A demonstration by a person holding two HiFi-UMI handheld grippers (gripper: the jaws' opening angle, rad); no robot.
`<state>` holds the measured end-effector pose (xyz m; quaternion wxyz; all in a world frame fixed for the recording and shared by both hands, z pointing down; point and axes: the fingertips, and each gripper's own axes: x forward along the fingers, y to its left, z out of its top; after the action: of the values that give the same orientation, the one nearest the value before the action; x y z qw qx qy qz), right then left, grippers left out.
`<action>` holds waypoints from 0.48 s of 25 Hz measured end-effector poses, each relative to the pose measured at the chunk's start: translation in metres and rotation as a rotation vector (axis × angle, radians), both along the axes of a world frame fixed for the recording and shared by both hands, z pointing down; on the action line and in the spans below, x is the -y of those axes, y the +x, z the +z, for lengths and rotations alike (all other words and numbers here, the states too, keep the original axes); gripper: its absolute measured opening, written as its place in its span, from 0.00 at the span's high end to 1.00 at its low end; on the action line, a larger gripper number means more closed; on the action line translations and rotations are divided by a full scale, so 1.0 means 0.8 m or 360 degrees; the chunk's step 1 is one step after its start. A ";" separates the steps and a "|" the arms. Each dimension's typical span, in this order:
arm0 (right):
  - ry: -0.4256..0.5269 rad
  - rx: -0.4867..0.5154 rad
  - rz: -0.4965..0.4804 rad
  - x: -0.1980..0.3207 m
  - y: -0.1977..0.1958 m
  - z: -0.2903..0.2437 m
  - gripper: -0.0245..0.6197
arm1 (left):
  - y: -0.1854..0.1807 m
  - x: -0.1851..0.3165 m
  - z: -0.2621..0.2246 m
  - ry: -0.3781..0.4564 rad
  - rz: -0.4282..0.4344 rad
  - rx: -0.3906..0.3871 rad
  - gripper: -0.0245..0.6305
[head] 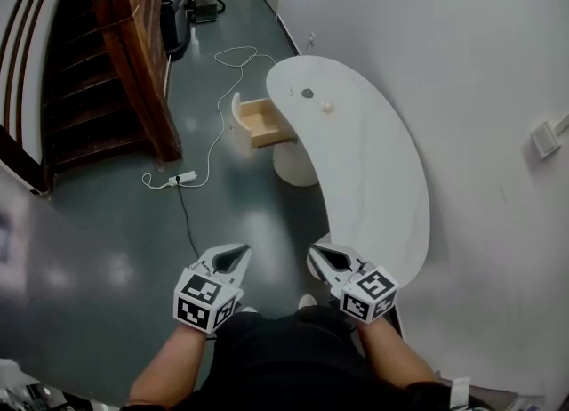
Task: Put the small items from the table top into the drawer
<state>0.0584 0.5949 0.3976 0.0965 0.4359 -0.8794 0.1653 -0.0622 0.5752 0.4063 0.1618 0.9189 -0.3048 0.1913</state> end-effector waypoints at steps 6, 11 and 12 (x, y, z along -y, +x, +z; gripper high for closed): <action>0.0001 -0.0127 -0.0051 -0.007 -0.039 0.012 0.96 | -0.048 0.015 0.018 -0.0031 -0.0043 -0.0003 0.94; -0.0029 -0.0096 -0.0019 0.017 -0.046 0.015 0.96 | -0.060 0.030 0.023 -0.0047 -0.0063 -0.0035 0.94; -0.0028 -0.0089 -0.0021 0.023 -0.047 0.014 0.96 | -0.059 0.033 0.026 -0.0054 -0.0062 -0.0035 0.94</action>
<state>0.0208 0.5766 0.4089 0.1260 0.4337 -0.8777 0.1601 -0.1096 0.5488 0.4268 0.1842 0.9120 -0.3175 0.1831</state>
